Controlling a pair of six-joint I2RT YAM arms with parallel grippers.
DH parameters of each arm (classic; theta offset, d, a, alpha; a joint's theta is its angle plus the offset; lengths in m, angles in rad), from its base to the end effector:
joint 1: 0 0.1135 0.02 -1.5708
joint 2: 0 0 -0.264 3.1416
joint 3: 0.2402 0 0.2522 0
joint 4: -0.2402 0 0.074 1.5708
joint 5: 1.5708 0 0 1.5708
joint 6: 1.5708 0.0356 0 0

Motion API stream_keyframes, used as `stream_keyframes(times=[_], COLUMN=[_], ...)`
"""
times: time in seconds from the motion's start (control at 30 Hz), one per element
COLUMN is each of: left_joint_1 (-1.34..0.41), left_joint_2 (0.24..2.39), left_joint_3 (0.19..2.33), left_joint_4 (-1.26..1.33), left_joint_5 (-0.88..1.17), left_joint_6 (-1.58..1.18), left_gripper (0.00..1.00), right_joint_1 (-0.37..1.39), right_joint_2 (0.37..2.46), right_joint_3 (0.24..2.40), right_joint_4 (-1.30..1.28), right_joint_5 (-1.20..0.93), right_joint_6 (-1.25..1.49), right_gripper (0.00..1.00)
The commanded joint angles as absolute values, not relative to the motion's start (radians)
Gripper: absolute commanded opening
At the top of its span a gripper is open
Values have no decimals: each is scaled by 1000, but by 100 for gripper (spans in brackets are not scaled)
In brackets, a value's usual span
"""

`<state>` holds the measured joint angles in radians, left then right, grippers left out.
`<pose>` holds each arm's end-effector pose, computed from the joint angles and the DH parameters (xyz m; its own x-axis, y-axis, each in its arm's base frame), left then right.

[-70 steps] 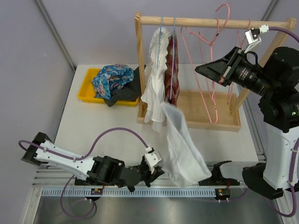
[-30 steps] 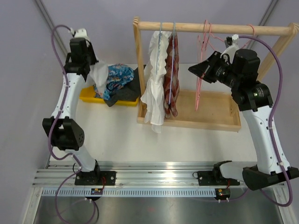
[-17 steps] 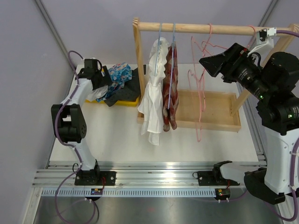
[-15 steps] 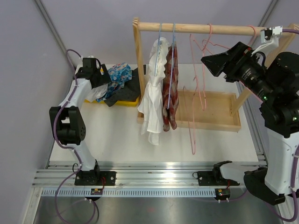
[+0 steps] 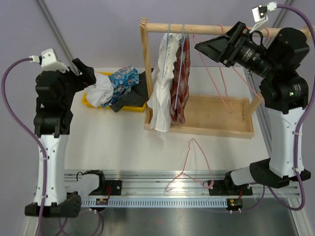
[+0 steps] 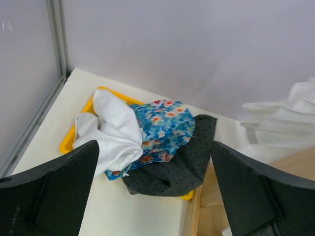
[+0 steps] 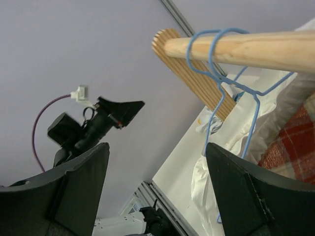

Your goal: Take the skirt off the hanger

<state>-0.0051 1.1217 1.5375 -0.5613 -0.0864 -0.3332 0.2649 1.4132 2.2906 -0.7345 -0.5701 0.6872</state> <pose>0.2136 0.0020 0.4893 -0.1107 -0.3253 -0.9391 -0.1233 0.9421 -0.3118 0.1802 0.0688 0.6158 -0.3606 0.4555 -0.8139 -0.6561 0.4963 0.5685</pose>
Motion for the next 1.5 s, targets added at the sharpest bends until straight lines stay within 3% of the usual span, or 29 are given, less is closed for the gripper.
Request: stream_keyframes(times=[0.0,0.23,0.37,0.67,0.83,0.9,0.93,1.03,1.23,1.47], left_joint_1=[-23,-268,-388,-462,-489,-506,-517,-526,-551,-639], left_joint_2=[1056,767,730,752,741,735,733,735,756,840], left_joint_3=[1393,973,934,966,963,963,963,965,977,1118], left_joint_4=[-612,-476,-480,-512,-514,-512,-512,-514,-509,-520], left_joint_5=[79,-23,-110,-156,-160,-163,-173,-186,-198,-247], left_joint_6=[-314,-362,-371,-379,-379,-379,-377,-371,-373,-334], left_gripper=[99,99,99,99,99,99,99,99,99,99], right_joint_1=[264,278,290,405,451,453,453,453,453,451], right_joint_2=[1419,1336,1379,1509,1546,1548,1545,1532,1496,1505], right_joint_3=[2220,1993,1941,1948,1931,1916,1908,1908,1968,2251], right_joint_4=[-658,-698,-738,-649,-614,-604,-604,-620,-709,-863], right_joint_5=[-640,-550,-471,-396,-361,-351,-338,-305,-238,-181], right_joint_6=[721,582,503,509,523,529,531,525,476,414], right_gripper=[86,86,84,81,66,46,25,4,0,0])
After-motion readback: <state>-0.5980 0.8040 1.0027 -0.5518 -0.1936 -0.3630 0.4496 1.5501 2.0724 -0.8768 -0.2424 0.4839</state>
